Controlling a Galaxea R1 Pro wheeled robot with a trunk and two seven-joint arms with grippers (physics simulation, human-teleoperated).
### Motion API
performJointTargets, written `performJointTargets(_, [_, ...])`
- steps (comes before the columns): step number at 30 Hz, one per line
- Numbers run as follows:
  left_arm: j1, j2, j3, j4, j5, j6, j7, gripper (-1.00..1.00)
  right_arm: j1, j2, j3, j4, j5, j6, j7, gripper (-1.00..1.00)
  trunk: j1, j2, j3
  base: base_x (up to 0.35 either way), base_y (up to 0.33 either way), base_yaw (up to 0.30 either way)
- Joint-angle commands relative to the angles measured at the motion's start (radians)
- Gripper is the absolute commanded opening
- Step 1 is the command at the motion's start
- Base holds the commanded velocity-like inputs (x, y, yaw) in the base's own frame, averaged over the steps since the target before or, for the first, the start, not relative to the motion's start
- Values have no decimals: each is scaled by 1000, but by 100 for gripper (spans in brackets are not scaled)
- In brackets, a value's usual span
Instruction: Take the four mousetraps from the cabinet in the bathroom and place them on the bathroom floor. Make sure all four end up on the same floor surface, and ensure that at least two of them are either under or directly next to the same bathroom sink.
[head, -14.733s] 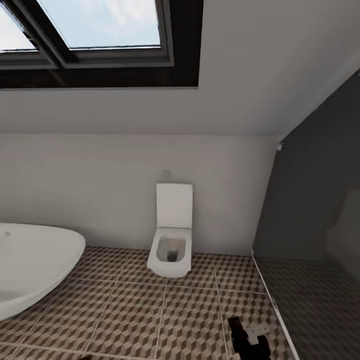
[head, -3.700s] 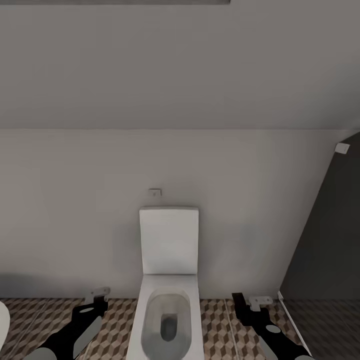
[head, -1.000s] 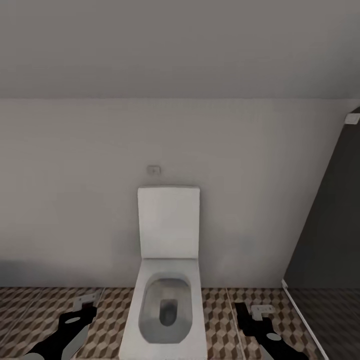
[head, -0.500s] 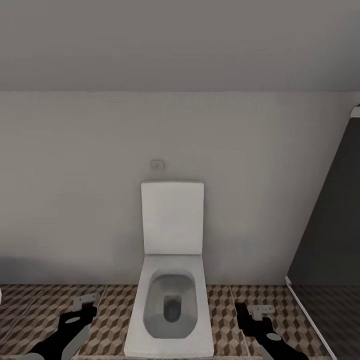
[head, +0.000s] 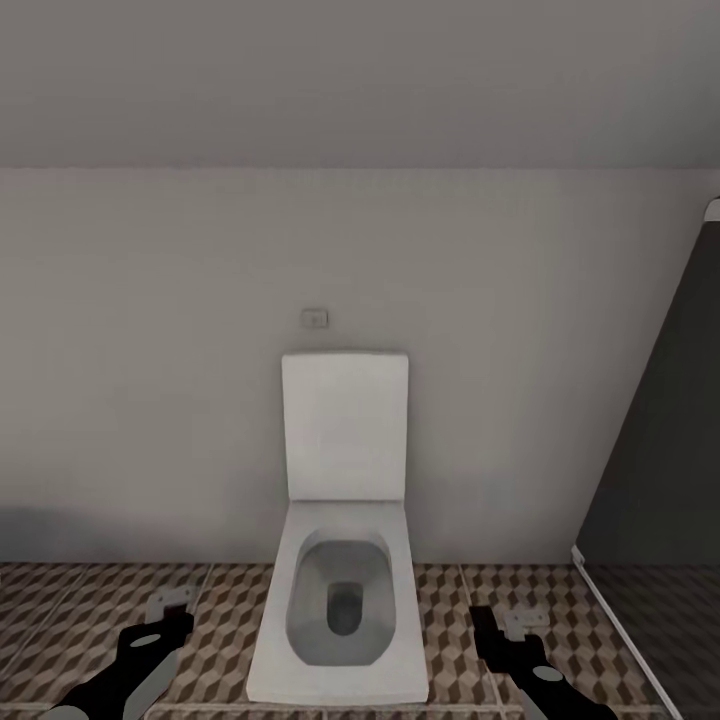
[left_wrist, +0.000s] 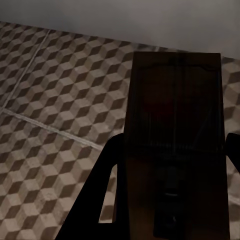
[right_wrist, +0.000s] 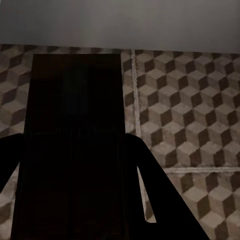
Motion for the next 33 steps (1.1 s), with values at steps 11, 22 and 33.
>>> performJointTargets(11, [-1,1,-8,-3,5,7,10,-100,-1,0,9,1,-9,-3,-3,-100,42,-78,-36,58,0,0])
performJointTargets(22, [-1,0,-8,-3,5,6,10,-100,-1,0,10,1,-8,-3,-3,-100,84,-155,-70,103,0,0])
performJointTargets(33, [-1,0,-8,-3,5,5,10,-100,-1,0,10,1,-8,-3,-3,-100,126,-232,-104,2,0,0])
